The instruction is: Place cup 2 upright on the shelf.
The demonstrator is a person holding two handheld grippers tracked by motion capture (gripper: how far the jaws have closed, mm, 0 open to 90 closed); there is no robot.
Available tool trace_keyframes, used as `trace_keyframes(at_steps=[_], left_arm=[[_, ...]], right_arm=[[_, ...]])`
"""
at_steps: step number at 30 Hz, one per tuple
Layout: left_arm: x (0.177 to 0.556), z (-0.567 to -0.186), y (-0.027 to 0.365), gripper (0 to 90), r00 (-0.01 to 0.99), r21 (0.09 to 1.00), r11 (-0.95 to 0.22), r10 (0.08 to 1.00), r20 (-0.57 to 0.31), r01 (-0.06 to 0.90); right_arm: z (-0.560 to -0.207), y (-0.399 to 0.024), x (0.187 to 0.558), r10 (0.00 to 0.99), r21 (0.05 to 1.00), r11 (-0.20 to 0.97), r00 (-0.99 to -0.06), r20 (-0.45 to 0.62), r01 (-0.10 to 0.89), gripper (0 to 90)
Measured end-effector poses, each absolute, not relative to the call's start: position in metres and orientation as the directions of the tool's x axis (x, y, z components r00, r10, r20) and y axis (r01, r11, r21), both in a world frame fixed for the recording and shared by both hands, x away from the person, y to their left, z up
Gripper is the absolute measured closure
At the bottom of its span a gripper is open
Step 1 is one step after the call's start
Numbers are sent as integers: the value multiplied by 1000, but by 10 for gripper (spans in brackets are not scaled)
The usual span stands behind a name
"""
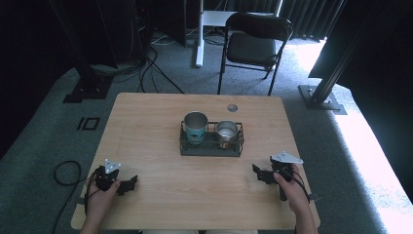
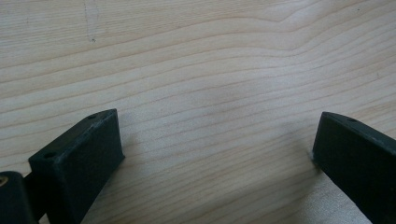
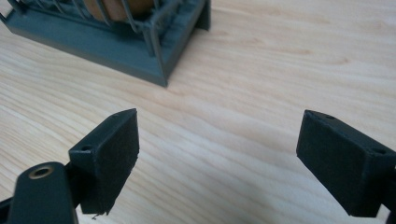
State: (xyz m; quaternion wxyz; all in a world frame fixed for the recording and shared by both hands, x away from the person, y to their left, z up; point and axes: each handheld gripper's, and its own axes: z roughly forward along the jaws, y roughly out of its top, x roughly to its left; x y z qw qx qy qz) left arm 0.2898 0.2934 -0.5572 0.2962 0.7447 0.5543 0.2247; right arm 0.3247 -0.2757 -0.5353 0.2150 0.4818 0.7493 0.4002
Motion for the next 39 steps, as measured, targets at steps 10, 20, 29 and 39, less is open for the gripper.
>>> trace_keyframes(at_steps=[10, 20, 29, 39], left_arm=[[290, -557, 293, 23, 284, 690, -210, 959, 6, 692], [290, -557, 293, 23, 285, 690, -210, 959, 6, 692], [290, -557, 293, 23, 284, 690, -210, 959, 6, 692], [290, -557, 293, 23, 285, 690, -210, 959, 6, 692]], right_arm=[[-546, -290, 316, 914, 781, 227, -403, 34, 582, 127], [-551, -303, 307, 926, 756, 249, -377, -3, 605, 127], [-558, -310, 301, 934, 736, 227, -357, 22, 637, 123], [-559, -304, 299, 957, 725, 193, -290, 9, 661, 118]])
